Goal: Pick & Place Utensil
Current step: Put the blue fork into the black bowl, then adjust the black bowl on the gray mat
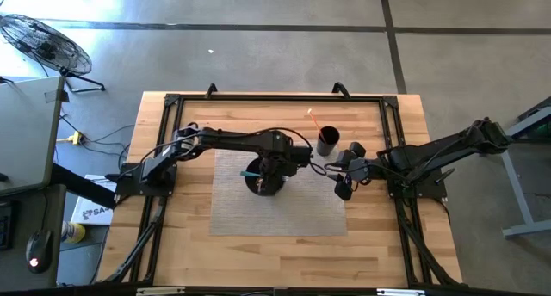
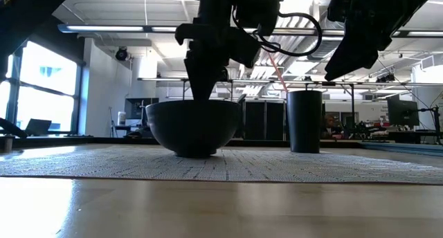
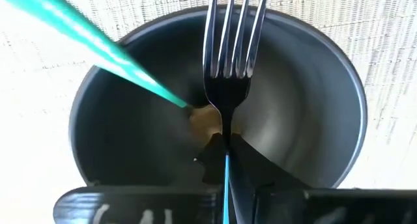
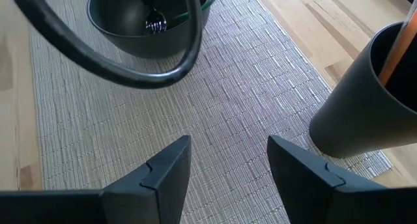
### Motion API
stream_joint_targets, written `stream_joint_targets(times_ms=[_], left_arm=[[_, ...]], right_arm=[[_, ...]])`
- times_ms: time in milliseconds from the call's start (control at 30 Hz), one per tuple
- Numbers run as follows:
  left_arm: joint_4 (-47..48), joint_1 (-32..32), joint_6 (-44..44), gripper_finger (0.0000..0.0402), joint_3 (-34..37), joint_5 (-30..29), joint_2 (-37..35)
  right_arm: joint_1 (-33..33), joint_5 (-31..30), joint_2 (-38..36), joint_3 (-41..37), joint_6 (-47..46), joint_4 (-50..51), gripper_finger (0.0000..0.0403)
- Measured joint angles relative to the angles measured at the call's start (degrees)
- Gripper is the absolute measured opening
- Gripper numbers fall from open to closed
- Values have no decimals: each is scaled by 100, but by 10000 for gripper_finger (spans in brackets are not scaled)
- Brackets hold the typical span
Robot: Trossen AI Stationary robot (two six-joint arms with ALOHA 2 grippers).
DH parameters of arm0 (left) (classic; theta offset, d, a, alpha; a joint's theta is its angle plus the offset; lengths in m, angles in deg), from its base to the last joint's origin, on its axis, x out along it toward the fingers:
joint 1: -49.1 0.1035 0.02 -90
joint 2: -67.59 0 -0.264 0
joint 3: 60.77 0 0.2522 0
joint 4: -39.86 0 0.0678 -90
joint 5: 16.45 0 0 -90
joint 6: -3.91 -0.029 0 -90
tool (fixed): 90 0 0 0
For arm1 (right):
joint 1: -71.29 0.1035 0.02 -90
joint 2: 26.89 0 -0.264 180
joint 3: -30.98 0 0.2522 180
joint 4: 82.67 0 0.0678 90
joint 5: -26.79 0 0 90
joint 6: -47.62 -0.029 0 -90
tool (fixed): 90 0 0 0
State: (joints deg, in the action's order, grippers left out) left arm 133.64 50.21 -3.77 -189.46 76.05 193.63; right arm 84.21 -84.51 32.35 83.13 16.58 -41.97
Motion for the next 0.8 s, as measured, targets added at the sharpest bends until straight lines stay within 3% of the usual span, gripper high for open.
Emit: stream_joint_targets(times_ms=[633, 800], left_arm=[[280, 0, 41, 39, -11, -7, 0], [779, 0, 19, 40, -411, -8, 0]], right_arm=[[-1, 0, 1, 0, -1, 2, 197], [-1, 0, 1, 0, -1, 2, 197]])
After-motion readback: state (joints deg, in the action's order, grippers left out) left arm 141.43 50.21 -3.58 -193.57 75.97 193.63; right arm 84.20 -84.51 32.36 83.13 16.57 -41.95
